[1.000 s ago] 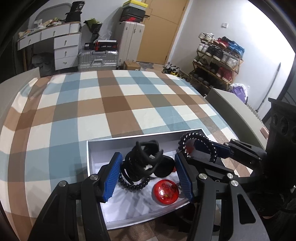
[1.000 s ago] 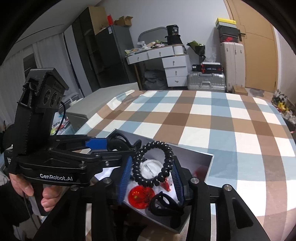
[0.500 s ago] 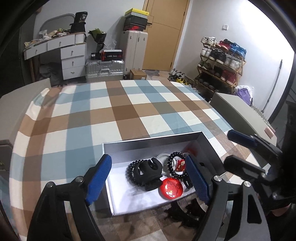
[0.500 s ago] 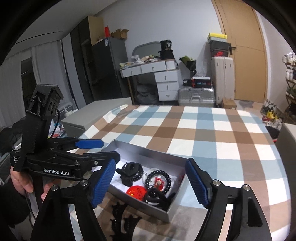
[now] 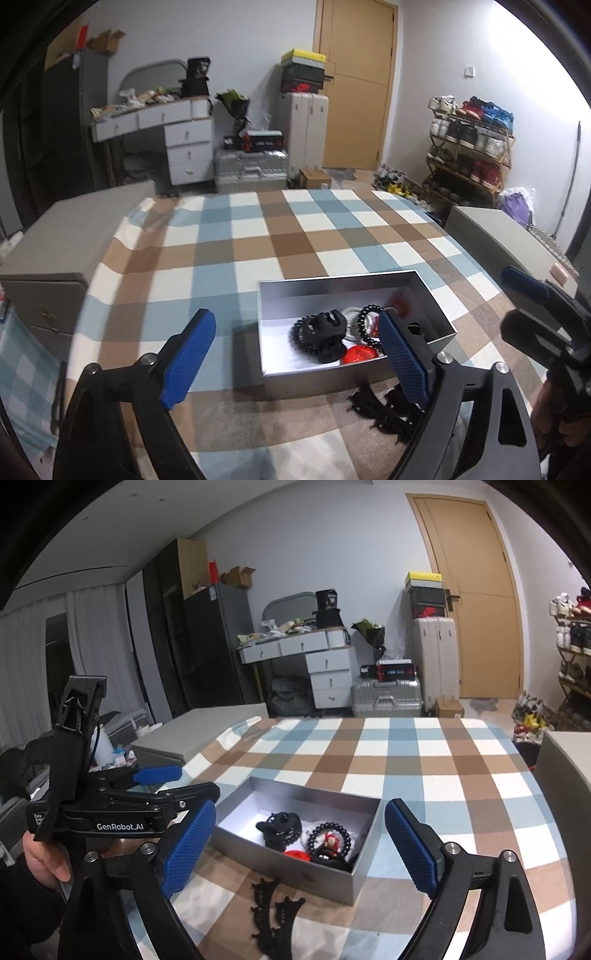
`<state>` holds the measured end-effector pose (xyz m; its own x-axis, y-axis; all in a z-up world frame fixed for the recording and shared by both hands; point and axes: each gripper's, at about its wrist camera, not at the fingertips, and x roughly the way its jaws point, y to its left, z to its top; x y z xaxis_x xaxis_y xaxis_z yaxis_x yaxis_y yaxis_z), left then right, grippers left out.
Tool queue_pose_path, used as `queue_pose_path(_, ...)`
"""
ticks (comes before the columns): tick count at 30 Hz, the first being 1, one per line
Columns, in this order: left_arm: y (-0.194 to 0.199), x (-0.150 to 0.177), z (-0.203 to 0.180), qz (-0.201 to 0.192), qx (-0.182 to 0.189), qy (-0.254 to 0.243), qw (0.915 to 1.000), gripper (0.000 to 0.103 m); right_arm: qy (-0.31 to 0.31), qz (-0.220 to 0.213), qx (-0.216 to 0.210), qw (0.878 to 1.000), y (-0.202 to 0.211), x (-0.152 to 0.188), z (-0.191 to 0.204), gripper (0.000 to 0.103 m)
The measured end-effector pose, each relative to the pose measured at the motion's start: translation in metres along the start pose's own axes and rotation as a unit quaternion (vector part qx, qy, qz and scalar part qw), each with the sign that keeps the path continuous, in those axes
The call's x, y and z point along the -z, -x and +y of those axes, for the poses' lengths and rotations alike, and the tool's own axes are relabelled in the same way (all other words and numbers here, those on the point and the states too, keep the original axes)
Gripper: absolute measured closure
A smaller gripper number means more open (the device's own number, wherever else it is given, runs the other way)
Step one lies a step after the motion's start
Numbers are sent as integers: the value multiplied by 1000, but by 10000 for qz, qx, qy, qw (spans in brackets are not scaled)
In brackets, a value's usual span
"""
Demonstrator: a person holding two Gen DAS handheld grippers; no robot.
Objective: Organize jewelry
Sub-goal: 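Withdraw both tools from the box toward the black claw clips, then grasp a black claw clip with the right tool while the left tool grasps another claw clip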
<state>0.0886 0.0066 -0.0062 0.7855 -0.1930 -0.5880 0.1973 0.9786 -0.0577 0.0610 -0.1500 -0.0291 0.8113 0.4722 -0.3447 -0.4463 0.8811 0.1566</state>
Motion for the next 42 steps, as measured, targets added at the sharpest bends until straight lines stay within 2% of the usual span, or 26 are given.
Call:
queue_pose_path(3, 11, 5, 2, -104, -92, 88, 9999, 4, 56, -93, 42, 9999, 10, 5, 5, 5)
queue_pose_path(8, 27, 17, 3, -223, -315, 176, 9991, 1, 110, -146, 99, 9998, 22, 13, 10, 3)
queue_pose_path(12, 31, 33, 7, -205, -622, 438, 9969, 1, 94, 42, 30, 9999, 27, 25, 11, 3)
queue_pose_path(16, 32, 51, 8, -12, -459, 513, 9976, 1, -11, 312, -124, 9994, 26, 42, 10, 3)
queue_pose_path(22, 34, 73, 3, 222, -385, 422, 9981, 1, -305, 789, -49, 9964, 18, 66, 2, 4)
queue_pose_path(23, 34, 75, 4, 264, -368, 446, 9980, 1, -321, 869, -32, 9957, 16, 69, 1, 7)
queue_pose_path(24, 35, 78, 4, 301, -358, 481, 9977, 1, -316, 1008, -19, 9944, 12, 73, 0, 17)
queue_pose_path(27, 35, 82, 5, 376, -286, 567, 9973, 1, -271, 1391, -33, 9899, 1, 83, 0, 37)
queue_pose_path(29, 34, 84, 6, 416, -256, 607, 9970, 1, -216, 1563, -45, 9875, -5, 90, 1, 47)
queue_pose_path(34, 33, 88, 7, 467, -160, 615, 9969, 1, 57, 1721, -55, 9850, -7, 101, 10, 57)
queue_pose_path(36, 32, 90, 7, 519, -162, 613, 9966, 1, 210, 1808, -29, 9833, -8, 105, 13, 69)
queue_pose_path(40, 32, 93, 9, 562, -123, 689, 9960, 1, 408, 1888, 55, 9812, -10, 109, 18, 78)
queue_pose_path(42, 33, 93, 9, 566, -123, 687, 9959, 1, 437, 1949, 43, 9798, -10, 109, 19, 89)
